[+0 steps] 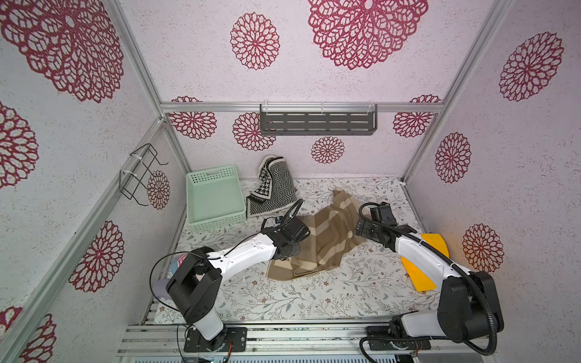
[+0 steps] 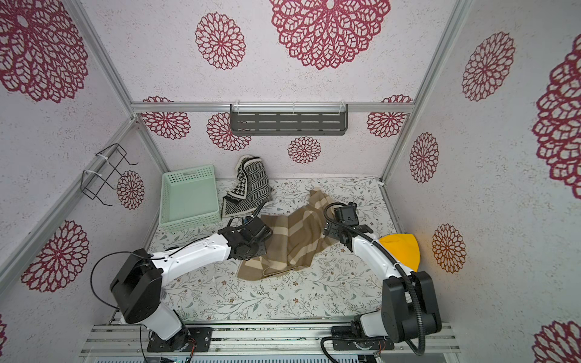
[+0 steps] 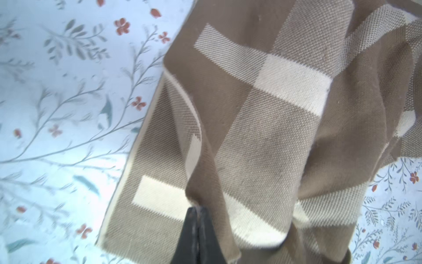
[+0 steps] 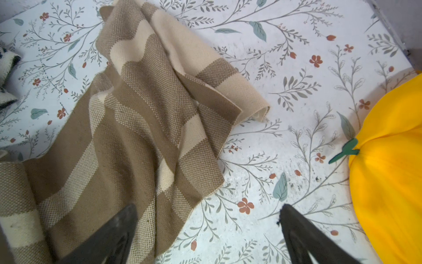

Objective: Roll up the scarf and place it into the basket
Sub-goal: Flatten out the scarf at the center of the board.

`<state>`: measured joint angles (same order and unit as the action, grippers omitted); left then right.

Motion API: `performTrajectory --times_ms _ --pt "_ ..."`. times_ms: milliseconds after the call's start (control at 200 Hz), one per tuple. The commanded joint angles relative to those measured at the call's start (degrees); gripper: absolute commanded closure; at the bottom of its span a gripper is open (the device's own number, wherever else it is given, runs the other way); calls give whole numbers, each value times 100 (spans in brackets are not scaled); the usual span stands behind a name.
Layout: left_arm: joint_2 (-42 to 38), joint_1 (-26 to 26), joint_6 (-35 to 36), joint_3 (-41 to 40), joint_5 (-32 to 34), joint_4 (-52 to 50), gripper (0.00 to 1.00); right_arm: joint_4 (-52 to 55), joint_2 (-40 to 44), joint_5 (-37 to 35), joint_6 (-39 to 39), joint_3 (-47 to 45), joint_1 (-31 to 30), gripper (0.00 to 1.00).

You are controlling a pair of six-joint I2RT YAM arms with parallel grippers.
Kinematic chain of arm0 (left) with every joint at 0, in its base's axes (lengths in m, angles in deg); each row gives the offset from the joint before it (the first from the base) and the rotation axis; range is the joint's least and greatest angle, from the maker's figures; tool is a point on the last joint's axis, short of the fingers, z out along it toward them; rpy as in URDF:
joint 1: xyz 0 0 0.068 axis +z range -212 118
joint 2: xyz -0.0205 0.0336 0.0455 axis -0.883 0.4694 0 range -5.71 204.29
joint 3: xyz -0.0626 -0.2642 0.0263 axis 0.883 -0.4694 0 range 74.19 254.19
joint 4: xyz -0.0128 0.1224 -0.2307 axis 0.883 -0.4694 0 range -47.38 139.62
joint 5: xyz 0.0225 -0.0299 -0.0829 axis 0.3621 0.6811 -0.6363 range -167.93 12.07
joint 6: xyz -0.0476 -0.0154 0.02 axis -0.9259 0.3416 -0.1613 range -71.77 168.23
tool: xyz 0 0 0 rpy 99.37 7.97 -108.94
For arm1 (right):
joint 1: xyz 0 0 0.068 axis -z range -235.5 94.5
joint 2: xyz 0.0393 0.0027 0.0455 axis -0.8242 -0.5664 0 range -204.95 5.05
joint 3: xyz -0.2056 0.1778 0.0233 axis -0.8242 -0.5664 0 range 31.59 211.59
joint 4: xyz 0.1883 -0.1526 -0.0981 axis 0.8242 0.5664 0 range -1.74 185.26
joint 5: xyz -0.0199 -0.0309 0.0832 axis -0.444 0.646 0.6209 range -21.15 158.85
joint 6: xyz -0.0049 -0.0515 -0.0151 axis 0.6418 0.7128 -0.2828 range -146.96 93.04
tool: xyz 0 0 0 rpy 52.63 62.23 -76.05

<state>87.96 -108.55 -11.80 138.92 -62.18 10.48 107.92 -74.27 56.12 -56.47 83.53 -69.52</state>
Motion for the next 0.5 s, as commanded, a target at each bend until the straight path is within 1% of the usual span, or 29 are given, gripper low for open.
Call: performTrajectory --times_ms 0,170,285,315,355,435,495 --pt "-112 -216 -637 -429 69 -344 100 45 -45 34 36 226 31 1" --pt "-487 -327 -1265 -1136 -83 -348 100 71 -30 156 20 212 28 1" --pt "-803 -364 -1486 -1523 -221 -390 100 130 -65 217 64 242 22 1" --pt "-885 -364 -1525 -1602 -238 -429 92 158 -89 215 77 261 22 1" --pt "-971 -351 -1559 -1684 -248 -494 79 199 -120 201 95 288 23 1" --pt "-1166 -355 -1560 -1753 -269 -639 48 332 -190 117 127 392 22 1" --pt "-1341 -302 -1486 -1708 -172 -740 34 502 -277 -38 146 525 29 1"
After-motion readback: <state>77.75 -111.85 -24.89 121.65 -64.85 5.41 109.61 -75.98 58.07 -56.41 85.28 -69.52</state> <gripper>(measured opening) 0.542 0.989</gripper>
